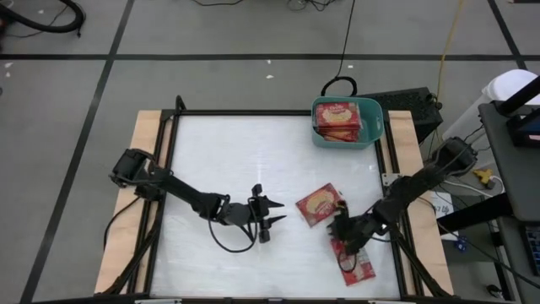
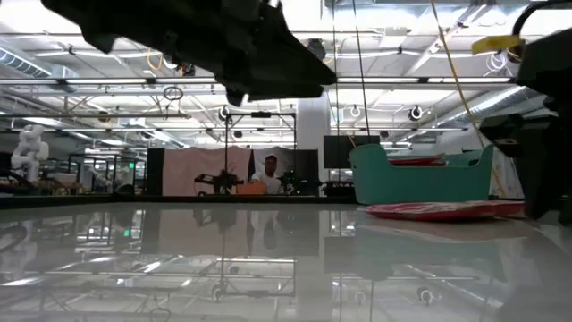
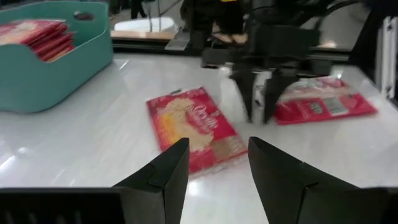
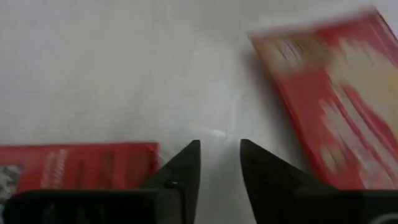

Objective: Sort popcorn bags into baskets
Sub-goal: Put the red popcorn bag into the green bin

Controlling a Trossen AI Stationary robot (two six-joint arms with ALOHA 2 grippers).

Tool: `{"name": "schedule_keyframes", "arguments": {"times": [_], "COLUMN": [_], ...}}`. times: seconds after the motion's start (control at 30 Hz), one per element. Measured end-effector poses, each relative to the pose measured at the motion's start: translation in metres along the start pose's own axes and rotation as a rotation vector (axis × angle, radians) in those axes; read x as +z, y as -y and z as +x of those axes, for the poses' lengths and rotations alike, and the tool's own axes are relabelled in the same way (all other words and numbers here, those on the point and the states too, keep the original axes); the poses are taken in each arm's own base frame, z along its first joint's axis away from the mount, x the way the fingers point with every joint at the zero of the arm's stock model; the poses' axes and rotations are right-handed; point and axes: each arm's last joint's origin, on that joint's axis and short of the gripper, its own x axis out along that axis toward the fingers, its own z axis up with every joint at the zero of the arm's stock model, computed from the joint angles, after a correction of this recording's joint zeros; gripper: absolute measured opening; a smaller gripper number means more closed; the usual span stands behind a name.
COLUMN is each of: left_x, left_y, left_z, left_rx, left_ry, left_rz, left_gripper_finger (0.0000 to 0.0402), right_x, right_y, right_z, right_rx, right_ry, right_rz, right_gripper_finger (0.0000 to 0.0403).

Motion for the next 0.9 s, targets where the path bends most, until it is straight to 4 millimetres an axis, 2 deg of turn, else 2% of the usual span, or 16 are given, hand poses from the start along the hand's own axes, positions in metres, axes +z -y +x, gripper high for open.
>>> {"name": "schedule_keyframes", "arguments": {"times": [0.2,0.43,0.63,0.77,0.9], "left_x": [-0.009,-0.002,-0.014,-0.026,-0.032], "left_y": [0.002,0.01,0.0,-0.01,-0.017], "left_z": [0.021,0.073,0.11,0.119,0.119], "left_rx": [-0.004,0.009,0.064,0.093,0.117], "left_ry": [0.031,-0.071,-0.207,-0.27,-0.326], "left_rz": [-0.01,0.055,0.051,0.019,0.001], "left_gripper_finger": [0.017,0.017,0.017,0.017,0.017], "right_x": [-0.019,-0.033,-0.038,-0.036,-0.035], "right_y": [0.003,0.012,0.017,0.019,0.02], "right_z": [-0.023,-0.033,-0.036,-0.036,-0.036], "right_rx": [-0.118,-0.223,-0.302,-0.368,-0.406], "right_ry": [-0.106,-0.202,-0.226,-0.167,-0.133], "right_rz": [0.113,0.172,0.183,0.14,0.086], "right_gripper_finger": [0.0137,0.0144,0.0144,0.0144,0.0144]}}
